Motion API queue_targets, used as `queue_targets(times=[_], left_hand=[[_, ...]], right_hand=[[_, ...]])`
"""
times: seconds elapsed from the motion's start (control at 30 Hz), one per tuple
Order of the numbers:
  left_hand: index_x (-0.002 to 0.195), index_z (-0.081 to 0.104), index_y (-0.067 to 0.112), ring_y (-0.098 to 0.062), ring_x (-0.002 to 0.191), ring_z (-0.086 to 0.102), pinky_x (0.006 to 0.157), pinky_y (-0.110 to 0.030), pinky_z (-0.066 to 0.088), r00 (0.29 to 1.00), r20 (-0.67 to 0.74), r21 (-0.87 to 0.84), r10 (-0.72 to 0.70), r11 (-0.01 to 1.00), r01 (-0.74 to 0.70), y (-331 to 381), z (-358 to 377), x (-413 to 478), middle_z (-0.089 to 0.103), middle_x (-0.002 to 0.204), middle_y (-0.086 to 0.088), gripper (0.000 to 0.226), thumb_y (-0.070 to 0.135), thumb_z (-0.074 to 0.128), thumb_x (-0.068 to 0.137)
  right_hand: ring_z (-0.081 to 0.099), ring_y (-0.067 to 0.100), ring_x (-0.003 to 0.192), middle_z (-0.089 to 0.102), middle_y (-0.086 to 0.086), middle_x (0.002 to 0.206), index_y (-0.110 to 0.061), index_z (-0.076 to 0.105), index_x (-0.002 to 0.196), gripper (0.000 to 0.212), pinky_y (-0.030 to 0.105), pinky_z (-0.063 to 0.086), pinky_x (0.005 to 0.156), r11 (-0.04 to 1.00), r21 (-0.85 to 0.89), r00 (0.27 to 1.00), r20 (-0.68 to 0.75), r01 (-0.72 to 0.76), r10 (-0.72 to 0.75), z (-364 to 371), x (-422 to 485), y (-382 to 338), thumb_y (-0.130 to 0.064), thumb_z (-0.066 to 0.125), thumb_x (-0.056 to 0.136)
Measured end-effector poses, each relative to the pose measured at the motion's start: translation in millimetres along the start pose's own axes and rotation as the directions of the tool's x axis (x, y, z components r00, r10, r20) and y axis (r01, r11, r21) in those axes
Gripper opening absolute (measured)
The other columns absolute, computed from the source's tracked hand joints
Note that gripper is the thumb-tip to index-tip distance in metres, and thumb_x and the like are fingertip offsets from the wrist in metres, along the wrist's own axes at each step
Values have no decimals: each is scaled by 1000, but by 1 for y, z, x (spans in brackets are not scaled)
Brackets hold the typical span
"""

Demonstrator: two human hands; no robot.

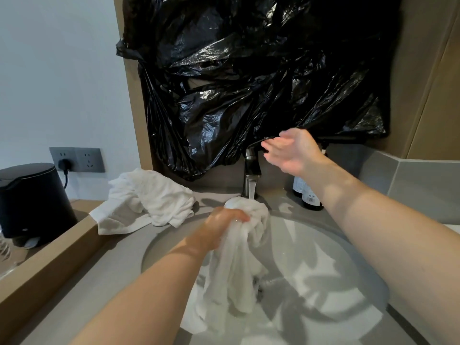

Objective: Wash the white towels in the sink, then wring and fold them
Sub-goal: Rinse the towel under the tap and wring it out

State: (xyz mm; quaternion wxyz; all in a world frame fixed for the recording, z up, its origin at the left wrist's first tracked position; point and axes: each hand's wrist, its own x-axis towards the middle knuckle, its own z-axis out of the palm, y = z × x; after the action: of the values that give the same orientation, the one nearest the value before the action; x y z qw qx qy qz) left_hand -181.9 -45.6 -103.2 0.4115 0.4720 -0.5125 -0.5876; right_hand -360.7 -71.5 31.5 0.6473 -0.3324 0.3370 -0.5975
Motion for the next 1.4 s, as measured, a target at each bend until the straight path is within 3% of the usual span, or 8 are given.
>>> queue_targets(times=[0.17, 0.3, 0.5, 0.7, 0.77, 1.0, 1.17, 1.4], left_hand=[[101, 71, 2, -24, 72, 67, 63, -29, 51, 999, -33, 2, 21, 1000, -21, -7, 2, 2, 71, 83, -13, 53, 23, 76, 52], [104, 69, 1, -34, 88, 70, 81, -44, 57, 996, -91, 8, 2, 1000, -2, -10, -1, 4, 72, 95, -20, 75, 33, 79, 37], [98, 67, 6, -10, 76, 69, 67, -25, 53, 997, -76, 101, 32, 995, -24, -22, -11, 10, 68, 88, -9, 56, 32, 70, 49], [101, 65, 3, -9, 68, 68, 59, -21, 51, 998, -53, 88, 22, 996, -17, -26, -13, 15, 72, 74, 0, 44, 28, 76, 67], [80, 65, 14, -1, 62, 65, 53, -13, 47, 996, -46, 115, 80, 991, -74, -24, -9, 10, 66, 55, 14, 4, 13, 66, 84], [81, 77, 19, -27, 80, 66, 75, -39, 49, 999, 19, 104, 27, 994, -29, -11, -4, 13, 72, 85, -10, 27, 33, 73, 58], [101, 70, 3, -20, 76, 69, 66, -25, 53, 991, 126, 24, 45, 999, -48, 3, 8, 10, 72, 86, -10, 36, 19, 64, 69], [105, 69, 4, -24, 79, 71, 71, -32, 57, 990, 141, -28, -3, 1000, 7, -3, -1, 12, 73, 92, -13, 40, 17, 75, 67]], right_hand=[[58, 20, 59, 60, 10, 62, -5, 54, 78, 29, 29, 49, 60, 971, -51, 932, -299, -232, 207, -42, 15, 69, -15, 34, 98], [48, 11, 32, 51, 3, 38, -7, 51, 65, 35, 17, 42, 35, 929, -186, 913, -320, -321, 252, -34, 20, 104, -13, 43, 98], [58, 25, 68, 61, 14, 75, -5, 60, 79, 26, 20, 44, 60, 465, -884, 982, -47, 44, -183, -5, 28, 131, -22, 50, 96], [57, 40, 106, 61, 25, 110, 4, 56, 116, 42, 40, 45, 90, 89, -978, 952, 161, 190, -262, -13, 28, 136, -25, 27, 105], [58, 39, 102, 63, 24, 107, 2, 60, 108, 45, 39, 47, 87, 110, -977, 961, 155, 184, -228, -20, 25, 134, -29, 27, 105], [56, 23, 91, 60, 6, 101, -14, 62, 107, 41, 30, 43, 84, 411, -909, 993, -102, -68, -62, -73, 21, 117, -41, 31, 103], [50, 25, 74, 58, 12, 80, -8, 58, 82, 44, 37, 39, 75, 605, -648, 885, -375, -463, 275, -110, 21, 121, -46, 37, 94], [60, 42, 110, 63, 18, 126, -15, 61, 125, 67, 57, 49, 85, 858, -283, 882, 73, -430, 466, -119, 28, 124, -68, 37, 91]])
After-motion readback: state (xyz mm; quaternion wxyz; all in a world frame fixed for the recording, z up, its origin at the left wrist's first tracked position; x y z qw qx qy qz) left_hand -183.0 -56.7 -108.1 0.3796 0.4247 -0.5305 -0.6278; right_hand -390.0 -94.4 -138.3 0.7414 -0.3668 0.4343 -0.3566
